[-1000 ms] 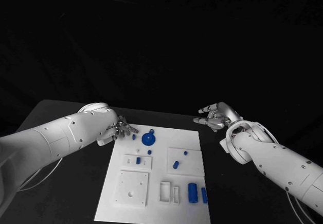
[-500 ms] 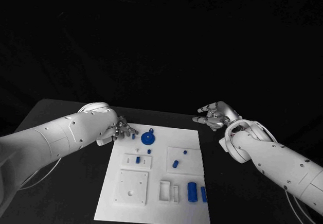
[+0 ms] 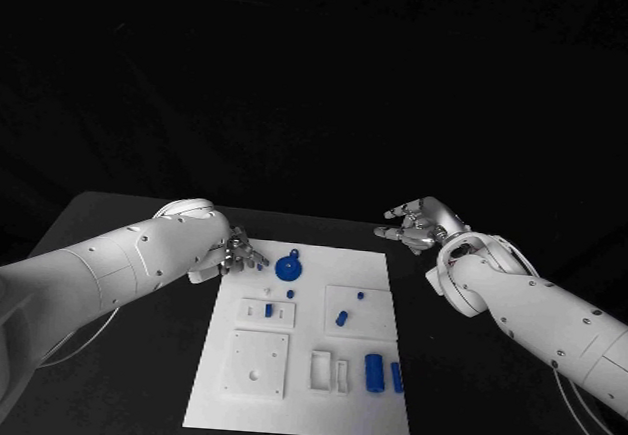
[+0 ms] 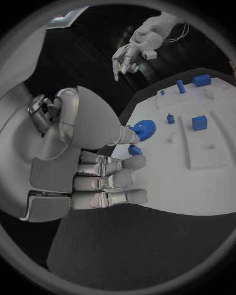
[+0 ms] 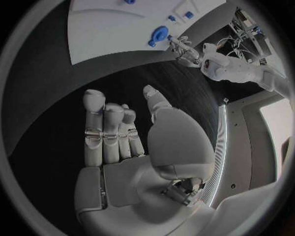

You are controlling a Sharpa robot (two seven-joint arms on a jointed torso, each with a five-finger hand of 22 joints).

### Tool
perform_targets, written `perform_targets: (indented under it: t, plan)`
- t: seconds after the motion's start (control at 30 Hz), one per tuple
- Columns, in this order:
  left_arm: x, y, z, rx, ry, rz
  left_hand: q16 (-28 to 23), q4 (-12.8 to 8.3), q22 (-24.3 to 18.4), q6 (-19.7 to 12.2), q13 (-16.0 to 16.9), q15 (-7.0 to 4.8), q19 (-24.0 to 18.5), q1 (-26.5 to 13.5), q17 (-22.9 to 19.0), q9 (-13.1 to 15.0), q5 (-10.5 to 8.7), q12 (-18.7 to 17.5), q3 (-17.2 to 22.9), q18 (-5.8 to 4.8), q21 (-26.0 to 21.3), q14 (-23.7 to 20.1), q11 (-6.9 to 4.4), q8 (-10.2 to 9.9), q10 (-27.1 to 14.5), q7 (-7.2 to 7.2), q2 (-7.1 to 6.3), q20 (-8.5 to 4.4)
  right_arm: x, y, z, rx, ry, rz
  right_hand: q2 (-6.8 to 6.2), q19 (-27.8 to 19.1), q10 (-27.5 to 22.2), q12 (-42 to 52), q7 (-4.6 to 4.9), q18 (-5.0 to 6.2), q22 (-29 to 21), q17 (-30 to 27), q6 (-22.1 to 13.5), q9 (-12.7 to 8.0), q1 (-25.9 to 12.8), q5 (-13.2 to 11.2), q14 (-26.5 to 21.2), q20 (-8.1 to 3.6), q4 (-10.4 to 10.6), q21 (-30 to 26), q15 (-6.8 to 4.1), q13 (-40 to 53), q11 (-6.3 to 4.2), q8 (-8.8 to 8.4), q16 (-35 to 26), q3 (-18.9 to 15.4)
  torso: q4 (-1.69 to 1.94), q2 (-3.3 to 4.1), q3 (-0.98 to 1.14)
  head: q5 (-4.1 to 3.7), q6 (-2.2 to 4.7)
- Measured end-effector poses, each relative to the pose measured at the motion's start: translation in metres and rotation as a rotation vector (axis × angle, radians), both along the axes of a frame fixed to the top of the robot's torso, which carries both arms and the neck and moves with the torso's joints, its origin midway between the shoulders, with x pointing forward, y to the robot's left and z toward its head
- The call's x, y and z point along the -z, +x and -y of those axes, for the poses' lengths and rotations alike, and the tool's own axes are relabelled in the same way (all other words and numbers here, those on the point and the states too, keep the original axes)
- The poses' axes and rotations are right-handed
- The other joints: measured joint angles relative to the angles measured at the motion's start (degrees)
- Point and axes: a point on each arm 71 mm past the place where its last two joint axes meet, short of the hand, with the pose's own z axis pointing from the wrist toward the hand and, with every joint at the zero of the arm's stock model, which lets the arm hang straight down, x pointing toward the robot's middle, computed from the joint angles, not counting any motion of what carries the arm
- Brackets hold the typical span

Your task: Assemble the parts on the task board

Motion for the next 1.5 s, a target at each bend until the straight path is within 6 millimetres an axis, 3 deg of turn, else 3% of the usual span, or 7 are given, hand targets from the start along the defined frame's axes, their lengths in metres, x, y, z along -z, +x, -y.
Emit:
perform_targets:
  t: [0.23,0.73,1.1,1.3,1.43,1.47,1.5]
  plan:
    - [0.0,0.0,0.0001,0.001,-0.004,-0.003,0.0,-1.0,0.0,0.65,-0.1,0.0,-0.19,1.36,-0.06,-1.79,0.0,0.0,-0.09,0.0,0.0,0.0,0.0,-1.83,0.0,0.08,1.36,0.19,0.0011,0.0007,0.0016,0.006,-0.001,-0.003,0.0,0.0,0.0,0.0,-0.01,-0.01,0.0,0.0,0.01,0.0,0.0,0.0,0.15,0.0,0.16,0.0,-0.15,0.0,0.0,0.0,0.0,0.16,-0.02,0.04,0.02,-0.05,0.1]
    - [0.0002,-0.0004,0.0024,0.0,-0.034,-0.008,0.23,-2.62,-0.01,0.93,-0.15,0.0,-0.19,3.78,-0.06,-2.13,1.24,0.0,1.54,0.0,0.0,0.0,0.0,-1.84,0.0,-0.2,4.3,0.19,0.0023,0.0015,0.0012,0.009,0.0,-0.007,0.0,0.0,0.0,0.0,-0.02,-0.03,-0.01,0.1,0.02,0.0,0.0,0.0,0.15,0.0,0.16,0.0,-0.15,0.0,0.0,0.0,0.0,0.16,-0.02,0.07,0.05,-0.1,0.05]
    - [-0.0001,-0.0004,0.0025,-0.009,-0.054,-0.006,0.29,-5.04,0.03,1.04,-0.31,0.0,-0.19,5.1,-0.12,-1.07,5.31,0.0,3.17,0.0,0.0,0.0,0.06,-1.11,0.12,-0.32,5.58,0.19,0.0031,0.002,0.0015,0.011,-0.001,-0.01,0.0,0.0,0.0,0.0,-0.09,-0.07,-0.01,0.09,0.09,0.0,0.0,0.0,0.15,0.0,0.16,0.0,-0.15,0.0,0.0,0.0,0.0,0.16,0.04,0.08,0.05,-0.13,-0.03]
    - [-0.0003,-0.0002,0.0015,-0.018,-0.068,-0.004,0.45,-7.9,0.03,2.02,-0.66,-0.24,-0.4,5.56,0.01,-0.75,7.97,-0.51,5.86,0.0,0.46,-0.16,-0.11,-1.18,1.01,-0.17,6.02,-0.02,0.0034,0.0021,0.0026,0.013,-0.002,-0.012,0.0,0.0,0.0,0.0,-0.09,-0.3,-0.01,0.08,0.09,0.0,0.0,0.0,0.15,0.0,0.16,0.0,-0.15,0.0,0.0,0.0,0.0,0.16,0.03,0.06,0.03,-0.14,0.01]
    - [-0.0004,-0.0004,0.0012,-0.022,-0.079,-0.004,0.46,-9.96,0.03,2.9,-0.79,-0.43,-0.4,5.08,0.14,0.56,8.78,-0.92,7.91,0.0,0.92,0.05,0.0,-3.13,1.67,0.71,6.52,-0.02,0.0036,0.0022,0.0031,0.013,-0.003,-0.013,0.0,0.0,0.0,0.0,-0.09,-0.3,-0.01,0.08,0.09,0.0,0.0,0.0,0.15,0.0,0.16,0.0,-0.15,0.0,0.0,0.0,0.0,0.16,0.04,0.04,0.02,-0.17,-0.01]
    - [-0.0005,-0.0005,0.001,-0.023,-0.083,-0.004,0.46,-10.4,0.03,3.1,-0.79,-0.43,-0.4,4.88,0.2,0.89,8.77,-0.94,8.52,0.0,1.22,0.05,0.11,-3.54,1.83,0.91,6.71,-0.02,0.0037,0.0022,0.0032,0.013,-0.003,-0.014,0.0,0.0,0.0,0.0,-0.09,-0.3,-0.01,0.08,0.09,0.0,0.0,0.0,0.15,0.0,0.15,0.0,-0.14,0.0,0.0,0.0,0.0,0.16,0.04,0.03,0.01,-0.18,-0.01]
    - [-0.0006,-0.0007,0.0005,-0.025,-0.088,-0.004,0.45,-10.3,0.03,3.19,-0.82,-0.53,-0.53,4.87,0.28,0.9,3.66,-1.18,10.25,0.0,1.33,0.15,-0.01,-4.14,2.07,1.0,6.86,-0.15,0.0037,0.0022,0.0035,0.014,-0.004,-0.014,0.0,0.0,0.0,0.0,-0.09,-0.3,-0.01,0.08,0.09,0.0,0.0,0.0,0.15,0.0,0.16,0.0,-0.15,0.0,0.0,0.0,0.0,0.16,0.04,0.02,0.01,-0.18,-0.02]
